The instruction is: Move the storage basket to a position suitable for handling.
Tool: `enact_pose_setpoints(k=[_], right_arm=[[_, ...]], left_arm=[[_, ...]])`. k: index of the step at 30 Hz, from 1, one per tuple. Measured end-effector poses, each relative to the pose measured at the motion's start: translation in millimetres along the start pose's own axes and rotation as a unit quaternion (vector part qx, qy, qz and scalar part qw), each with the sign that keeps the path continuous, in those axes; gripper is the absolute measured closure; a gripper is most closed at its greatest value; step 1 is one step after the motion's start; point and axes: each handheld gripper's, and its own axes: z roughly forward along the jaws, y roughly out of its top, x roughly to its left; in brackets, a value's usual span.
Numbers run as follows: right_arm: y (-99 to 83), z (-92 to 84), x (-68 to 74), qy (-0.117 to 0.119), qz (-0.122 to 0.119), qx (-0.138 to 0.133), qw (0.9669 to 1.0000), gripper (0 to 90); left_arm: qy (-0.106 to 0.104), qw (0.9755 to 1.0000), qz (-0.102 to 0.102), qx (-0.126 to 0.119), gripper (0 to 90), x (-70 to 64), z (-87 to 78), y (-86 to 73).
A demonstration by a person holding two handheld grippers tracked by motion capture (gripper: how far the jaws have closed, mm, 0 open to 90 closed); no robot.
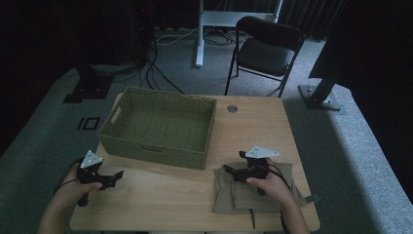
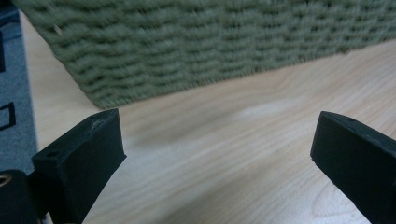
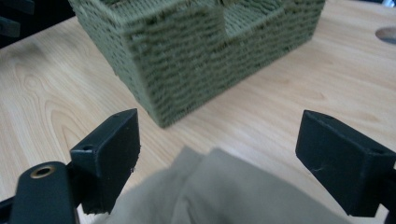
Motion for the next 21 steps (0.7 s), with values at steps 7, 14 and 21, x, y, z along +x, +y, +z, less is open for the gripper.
enact_pose_setpoints(k=[7, 14, 21], right_arm=[[18.2, 12.0, 9.0, 0.001, -0.006, -0.011, 0.9999, 13.3], [32.7, 22.0, 14.2, -0.006, -0.004, -0.015, 0.9999, 13.3], [46.1, 28.8, 21.1, -0.003, -0.006, -0.022, 0.9997, 13.3]], left_arm=[[0.012, 0.9997, 0.003, -0.02, 3.2, 11.0, -15.5, 18.7], [0.012, 0.9994, 0.003, -0.032, 3.2, 18.3, -23.1, 30.5], [0.016, 0.9978, -0.038, -0.053, 3.3, 34.7, -24.2, 42.9]])
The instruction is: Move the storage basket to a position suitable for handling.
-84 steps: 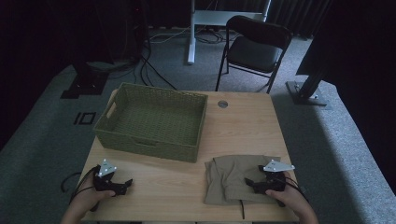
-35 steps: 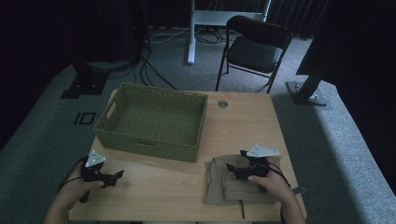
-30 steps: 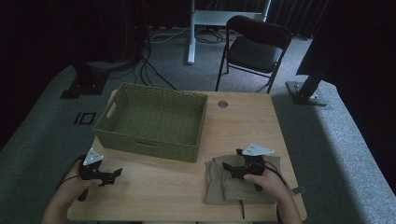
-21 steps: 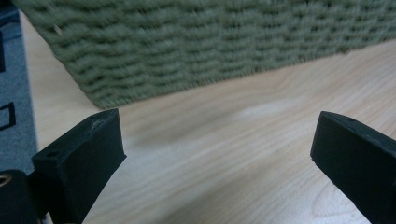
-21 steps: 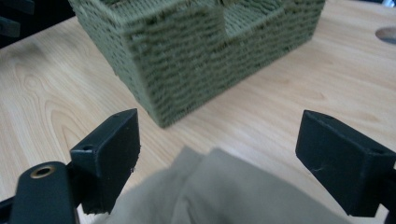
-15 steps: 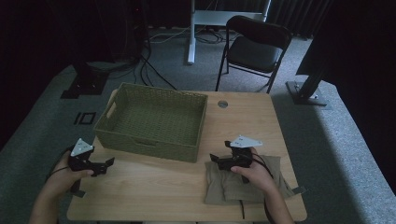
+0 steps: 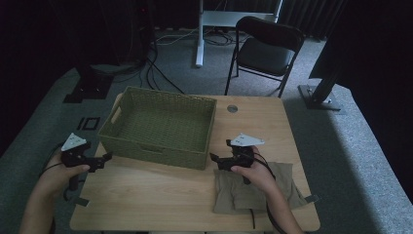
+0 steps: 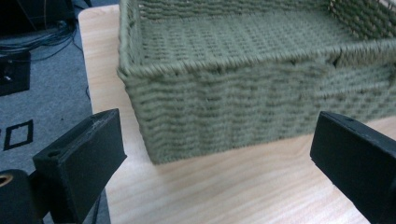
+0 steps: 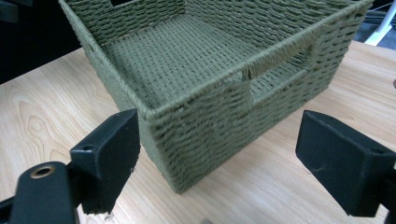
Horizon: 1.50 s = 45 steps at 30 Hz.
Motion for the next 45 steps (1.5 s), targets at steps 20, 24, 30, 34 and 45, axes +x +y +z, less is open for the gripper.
enact_pose_setpoints(k=[20, 24, 30, 34, 45], right_arm=[[20.4, 35.7, 4.5, -0.033, 0.013, -0.002, 0.9994, 13.4], [20.9, 41.7, 5.4, -0.042, 0.02, -0.003, 0.9989, 13.8], [21.3, 51.0, 9.6, -0.056, 0.014, -0.004, 0.9983, 14.0], [20.5, 54.9, 10.5, -0.069, 0.018, 0.002, 0.9975, 19.0], [17.3, 60.0, 13.2, -0.08, 0.034, 0.014, 0.9961, 31.4]], left_arm=[[0.022, 0.9994, -0.018, -0.018, 6.2, 28.9, 21.6, 32.7], [0.026, 0.9989, -0.032, -0.02, 9.8, 31.1, 29.4, 33.8], [0.062, 0.9973, -0.035, -0.019, 16.3, 36.5, 47.9, 33.6], [0.078, 0.9953, -0.047, -0.031, 28.8, 38.4, 54.8, 34.5], [0.075, 0.9949, -0.067, 0.001, 53.6, 39.0, 66.7, 36.8]])
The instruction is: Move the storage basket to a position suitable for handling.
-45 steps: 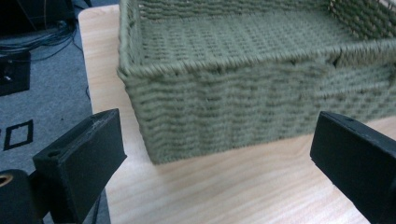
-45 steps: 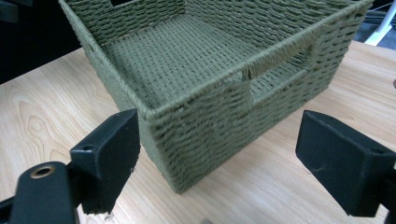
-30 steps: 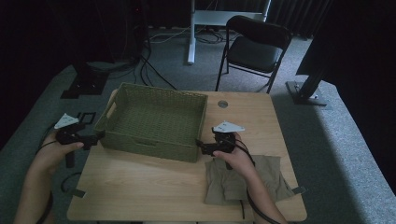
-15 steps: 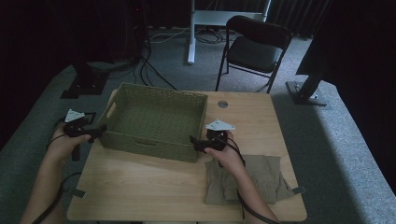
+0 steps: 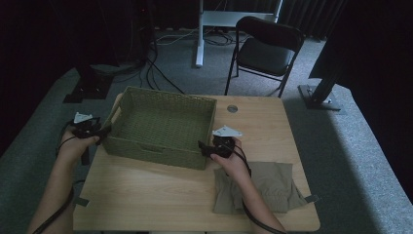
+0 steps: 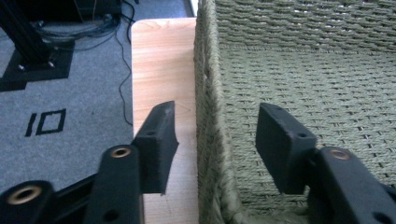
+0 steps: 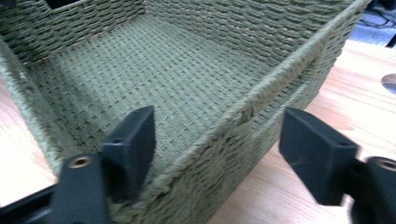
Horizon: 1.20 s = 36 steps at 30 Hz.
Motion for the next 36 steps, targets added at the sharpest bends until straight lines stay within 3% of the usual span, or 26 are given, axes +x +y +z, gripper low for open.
enact_pose_setpoints(k=[2, 7, 11, 14, 16, 27, 36], right_arm=[[1.0, -0.4, 1.4, 0.006, 0.015, 0.01, 0.9998, 35.9], [4.1, -1.7, 7.9, 0.0, 0.008, 0.023, 0.9997, 47.1], [4.6, -1.1, 10.7, -0.004, 0.025, 0.028, 0.9993, 52.3], [4.3, -1.2, 9.2, -0.009, 0.034, 0.025, 0.999, 55.3], [4.3, -1.3, 8.0, -0.009, 0.041, 0.025, 0.9988, 56.8], [6.2, -3.0, 3.7, -0.03, 0.03, 0.033, 0.9986, 62.0], [3.9, -6.5, 3.6, -0.042, 0.031, 0.033, 0.9981, 65.8]], left_arm=[[0.009, 0.9999, -0.005, 0.003, 57.6, -0.9, 1.2, -1.5], [0.019, 0.9997, -0.017, -0.002, 69.3, -3.3, 2.1, -2.8], [0.025, 0.9996, -0.016, 0.0, 82.3, -7.8, 0.6, -2.7], [0.026, 0.9995, -0.016, 0.003, 83.8, -9.4, -1.4, -4.0], [0.023, 0.9993, -0.028, -0.003, 84.0, -10.1, -3.0, -6.3], [0.035, 0.9991, -0.023, 0.004, 84.0, -24.7, -20.5, -18.9], [0.029, 0.9989, -0.037, -0.002, 83.6, -31.8, -33.7, -30.5]])
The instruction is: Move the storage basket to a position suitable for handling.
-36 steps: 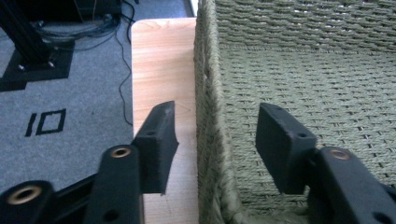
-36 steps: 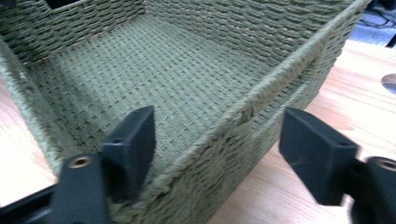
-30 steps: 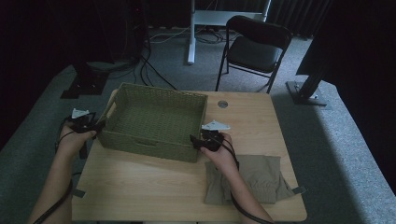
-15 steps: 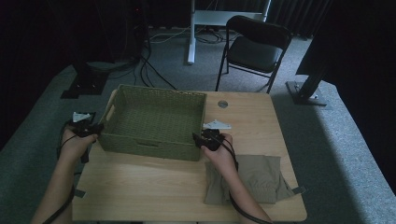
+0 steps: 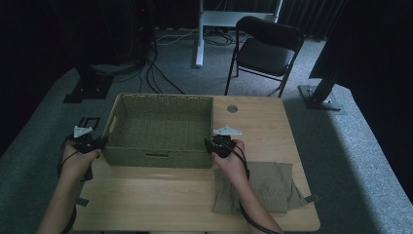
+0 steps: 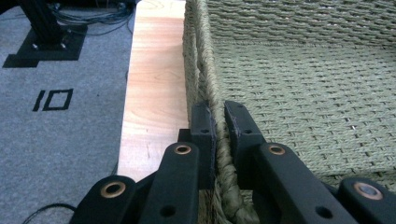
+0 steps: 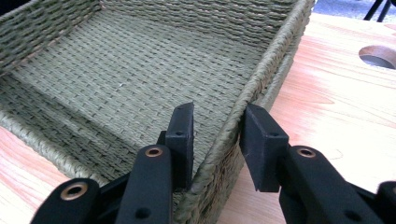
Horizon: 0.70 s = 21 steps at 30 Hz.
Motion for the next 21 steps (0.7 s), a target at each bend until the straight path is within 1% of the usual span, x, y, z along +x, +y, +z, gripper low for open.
enact_pose_setpoints(k=[3, 6, 9, 11, 13, 17, 21], right_arm=[[-0.9, -1.9, 1.3, -0.004, 0.001, 0.005, 1.0, 67.8], [-4.0, -5.2, 2.7, -0.005, 0.006, 0.003, 1.0, 68.3], [-7.1, -8.5, 5.2, -0.005, 0.013, 0.002, 0.9999, 68.5], [-8.8, -10.3, 6.3, -0.006, 0.017, 0.0, 0.9998, 68.9], [-11.2, -12.9, 7.3, -0.007, 0.021, -0.001, 0.9998, 69.3], [-16.2, -18.7, 11.2, -0.01, 0.022, -0.002, 0.9997, 69.5], [-19.7, -22.9, 13.4, -0.008, 0.024, -0.002, 0.9997, 69.5]], left_arm=[[-0.003, 1.0, 0.002, 0.004, 83.4, -1.5, -4.3, -2.6], [-0.007, 1.0, 0.0, 0.003, 83.3, -1.5, -6.9, -5.0], [-0.006, 1.0, 0.003, 0.004, 83.4, -2.1, -9.2, -6.5], [-0.004, 0.9999, 0.009, 0.008, 83.4, -3.5, -11.8, -7.8], [-0.005, 0.9999, 0.009, 0.009, 83.4, -4.6, -14.3, -9.7], [-0.004, 0.9999, 0.012, 0.011, 83.4, -5.9, -19.5, -13.3], [-0.005, 0.9998, 0.012, 0.013, 83.4, -7.0, -23.2, -15.8]])
